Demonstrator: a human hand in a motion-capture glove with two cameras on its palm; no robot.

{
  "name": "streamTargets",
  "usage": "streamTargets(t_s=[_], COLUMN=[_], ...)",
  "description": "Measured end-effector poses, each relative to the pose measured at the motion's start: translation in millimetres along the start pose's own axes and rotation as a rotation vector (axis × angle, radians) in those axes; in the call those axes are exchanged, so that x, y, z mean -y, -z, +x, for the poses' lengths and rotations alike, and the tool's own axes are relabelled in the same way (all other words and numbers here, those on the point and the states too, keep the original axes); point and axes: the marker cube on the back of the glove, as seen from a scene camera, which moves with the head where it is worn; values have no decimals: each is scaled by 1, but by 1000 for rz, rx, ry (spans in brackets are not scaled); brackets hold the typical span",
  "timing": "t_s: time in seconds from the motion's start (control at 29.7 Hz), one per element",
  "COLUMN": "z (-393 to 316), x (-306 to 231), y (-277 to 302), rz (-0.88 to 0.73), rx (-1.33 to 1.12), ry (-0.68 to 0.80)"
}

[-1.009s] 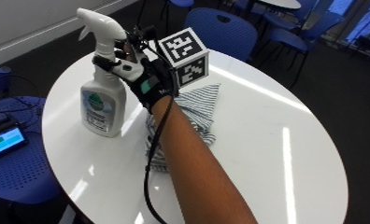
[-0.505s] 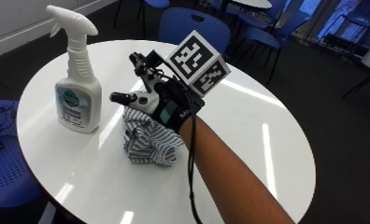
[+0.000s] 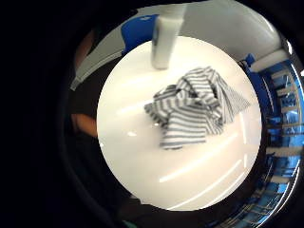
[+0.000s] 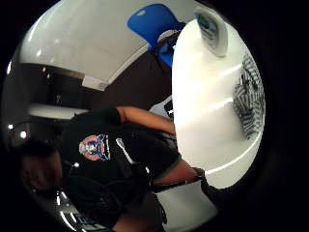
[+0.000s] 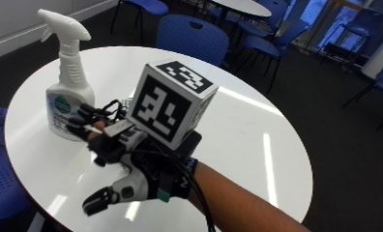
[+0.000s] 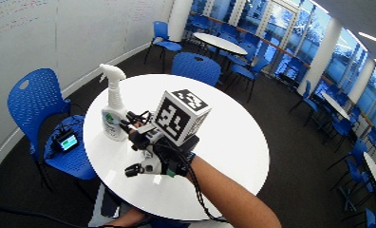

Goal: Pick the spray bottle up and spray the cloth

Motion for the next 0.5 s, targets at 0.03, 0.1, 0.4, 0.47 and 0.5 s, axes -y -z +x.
streamTargets(t_s=[0.03, 0.1, 0.4, 0.47, 0.5], z=[-9, -25, -73, -76, -76], x=[-1, -4, -18, -21, -22], y=[-1, -4, -10, -8, -7], rz=[-8, -20, -42, -46, -48], rx=[-6, -14, -24, -20, -19], ry=[27, 76, 218, 226, 227])
